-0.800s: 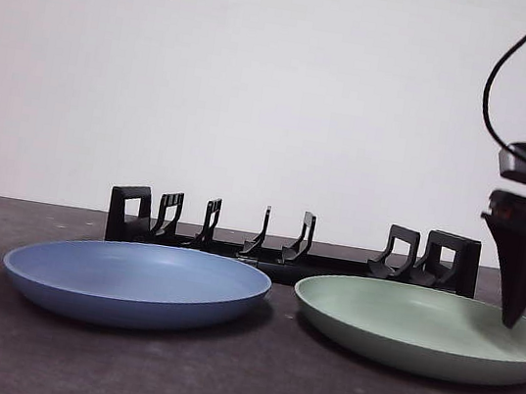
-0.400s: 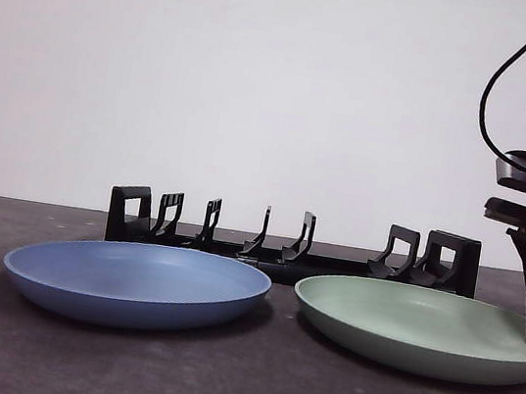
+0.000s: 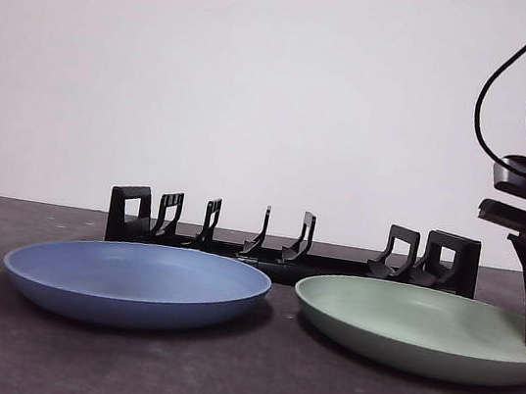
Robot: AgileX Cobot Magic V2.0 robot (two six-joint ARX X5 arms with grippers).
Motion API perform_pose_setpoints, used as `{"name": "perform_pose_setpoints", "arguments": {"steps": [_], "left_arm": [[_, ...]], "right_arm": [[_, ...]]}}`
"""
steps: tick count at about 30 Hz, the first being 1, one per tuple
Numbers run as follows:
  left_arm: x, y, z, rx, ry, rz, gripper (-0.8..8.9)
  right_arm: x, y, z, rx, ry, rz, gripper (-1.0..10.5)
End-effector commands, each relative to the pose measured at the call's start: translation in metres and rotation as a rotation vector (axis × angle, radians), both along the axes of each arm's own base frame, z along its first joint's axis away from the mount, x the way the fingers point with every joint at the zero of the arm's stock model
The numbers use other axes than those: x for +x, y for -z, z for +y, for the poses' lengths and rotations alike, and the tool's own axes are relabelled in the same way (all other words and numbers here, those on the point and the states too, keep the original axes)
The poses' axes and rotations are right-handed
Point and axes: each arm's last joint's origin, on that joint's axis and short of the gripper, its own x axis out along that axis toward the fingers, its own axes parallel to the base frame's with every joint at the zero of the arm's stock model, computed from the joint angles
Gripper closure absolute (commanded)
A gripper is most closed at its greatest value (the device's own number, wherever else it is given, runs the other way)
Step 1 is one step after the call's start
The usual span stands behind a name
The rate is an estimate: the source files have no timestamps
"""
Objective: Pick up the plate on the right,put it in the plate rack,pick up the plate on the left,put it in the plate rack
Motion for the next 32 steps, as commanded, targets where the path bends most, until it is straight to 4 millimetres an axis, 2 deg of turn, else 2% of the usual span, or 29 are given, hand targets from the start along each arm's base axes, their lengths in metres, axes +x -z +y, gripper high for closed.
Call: {"name": "perform_pose_setpoints", "arguments": {"steps": [1, 6, 10, 15, 22, 25, 28, 32], "left_arm": [[0.0, 0.0, -0.002, 0.005, 0.019, -0.012, 1.14], [-0.001, 0.001, -0.005, 0.034, 0.037, -0.032, 1.14], [-0.002, 0.002, -0.009, 0.059, 0.07, -0.054, 1.14], [-0.004, 0.004, -0.018, 0.105, 0.139, -0.087, 1.14], [-0.006, 0.009, -0.039, 0.245, 0.189, -0.211, 1.14], [-0.006, 0.011, -0.051, 0.319, 0.208, -0.305, 1.14], [-0.006, 0.011, -0.066, 0.378, 0.208, -0.418, 1.14], [-0.003, 0.011, -0.084, 0.442, 0.204, -0.553, 1.15]], "right_arm": [[0.002, 0.004, 0.001, 0.001, 0.005, 0.007, 9.6], [0.001, -0.001, 0.0, 0.002, -0.002, -0.01, 9.6], [-0.002, -0.016, 0.0, 0.001, -0.02, -0.034, 9.6], [-0.005, -0.059, 0.0, 0.001, -0.045, -0.091, 9.6], [-0.014, -0.138, 0.0, 0.053, -0.063, -0.208, 9.6], [-0.019, -0.166, 0.0, 0.081, -0.07, -0.241, 9.6], [-0.024, -0.186, 0.001, 0.114, -0.087, -0.244, 9.6], [-0.031, -0.201, 0.006, 0.133, -0.11, -0.241, 9.6]]}}
